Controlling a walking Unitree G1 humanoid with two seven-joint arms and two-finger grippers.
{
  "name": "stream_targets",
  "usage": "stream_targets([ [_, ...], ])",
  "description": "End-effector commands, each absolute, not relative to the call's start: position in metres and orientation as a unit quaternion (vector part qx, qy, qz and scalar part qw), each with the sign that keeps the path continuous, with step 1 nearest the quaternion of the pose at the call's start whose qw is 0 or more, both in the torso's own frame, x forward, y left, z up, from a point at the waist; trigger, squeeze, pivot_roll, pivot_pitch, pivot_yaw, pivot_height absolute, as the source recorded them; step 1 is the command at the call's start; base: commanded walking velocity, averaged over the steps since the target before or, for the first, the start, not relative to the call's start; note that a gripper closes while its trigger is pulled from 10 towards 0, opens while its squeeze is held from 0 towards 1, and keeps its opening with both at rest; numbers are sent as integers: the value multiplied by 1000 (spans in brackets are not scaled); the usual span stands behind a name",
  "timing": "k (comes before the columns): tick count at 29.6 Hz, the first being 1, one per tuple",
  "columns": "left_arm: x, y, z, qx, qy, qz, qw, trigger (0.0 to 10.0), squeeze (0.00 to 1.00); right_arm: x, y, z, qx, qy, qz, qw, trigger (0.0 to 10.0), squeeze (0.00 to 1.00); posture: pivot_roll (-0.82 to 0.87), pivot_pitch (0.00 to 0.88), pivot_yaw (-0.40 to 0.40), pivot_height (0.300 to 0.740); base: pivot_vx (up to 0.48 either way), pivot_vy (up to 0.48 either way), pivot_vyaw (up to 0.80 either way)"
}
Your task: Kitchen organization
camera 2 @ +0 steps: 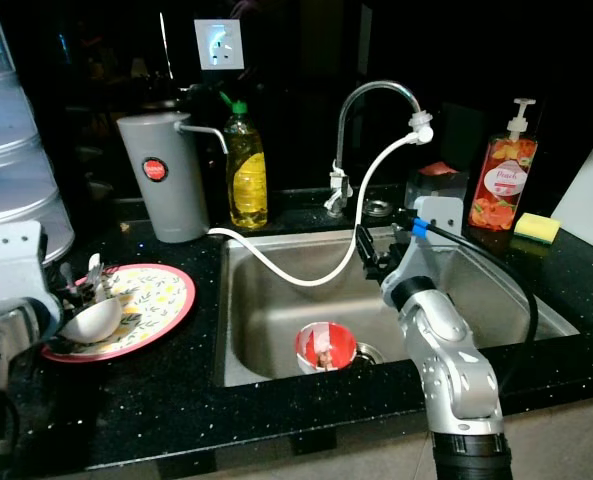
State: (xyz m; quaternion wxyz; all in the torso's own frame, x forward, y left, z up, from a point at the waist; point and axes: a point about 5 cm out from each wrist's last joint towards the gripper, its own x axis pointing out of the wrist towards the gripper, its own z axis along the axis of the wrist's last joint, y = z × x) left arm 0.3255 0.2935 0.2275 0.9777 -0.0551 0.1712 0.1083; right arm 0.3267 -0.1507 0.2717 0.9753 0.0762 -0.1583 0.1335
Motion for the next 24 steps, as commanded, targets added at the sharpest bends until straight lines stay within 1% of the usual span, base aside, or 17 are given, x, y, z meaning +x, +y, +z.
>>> stream_targets([
  [1,324,300,226,-51,181,119,975,9412,0,323,-144,272,74,-157,167,971,10000,0,-22,11,-10,740,0,0,0],
  [2,324,301,224,-51,185,121,974,9373,0,319,-136,273,56,-155,207,964,10000,0,-22,11,-10,740,0,0,0],
  [4,323,302,221,-51,188,126,973,9333,0,315,-128,271,40,-147,245,958,10000,0,-22,11,-10,740,0,0,0],
  [5,323,303,220,-52,190,129,972,9137,0,310,-120,268,18,-137,280,950,10000,0,-25,10,-9,740,0,0,0],
  [6,322,303,218,-53,192,131,971,9020,0,303,-110,262,-10,-125,328,936,10000,0,-25,10,-9,740,0,0,0],
  [8,322,302,217,-54,193,132,971,8980,0,298,-105,258,-21,-114,362,925,10000,0,-24,10,-10,740,0,0,0],
  [9,322,302,217,-54,193,132,971,8980,0,298,-105,258,-21,-114,362,925,10000,0,-24,10,-10,740,0,0,0],
  [11,322,302,216,-55,194,131,971,8941,0,291,-100,255,-40,-105,404,908,10000,0,-24,9,-10,740,0,0,0],
  [12,322,302,216,-55,194,131,971,8941,0,291,-100,255,-40,-105,404,908,10000,0,-24,9,-10,740,0,0,0],
  [14,322,302,215,-56,194,131,971,8941,0,285,-96,252,-73,-93,444,888,10000,0,-24,9,-10,740,0,0,0],
  [19,322,302,215,-57,194,132,970,8941,0,285,-95,251,-84,-82,457,882,10000,0,-24,7,-15,740,0,0,0],
  [21,322,302,214,-58,193,136,970,8627,0,286,-97,249,-81,-76,458,882,10000,0,-22,6,-17,740,0,0,0],
  [22,322,302,214,-58,193,136,970,8627,0,286,-97,249,-81,-76,458,882,10000,0,-22,6,-17,740,0,0,0],
  [23,322,302,213,-59,193,137,970,8235,0,286,-96,249,-78,-77,460,881,10000,0,-22,6,-17,740,0,0,0],
  [24,322,302,213,-59,193,137,970,8235,0,285,-96,250,-74,-78,462,880,10000,0,-22,6,-17,740,0,0,0],
])
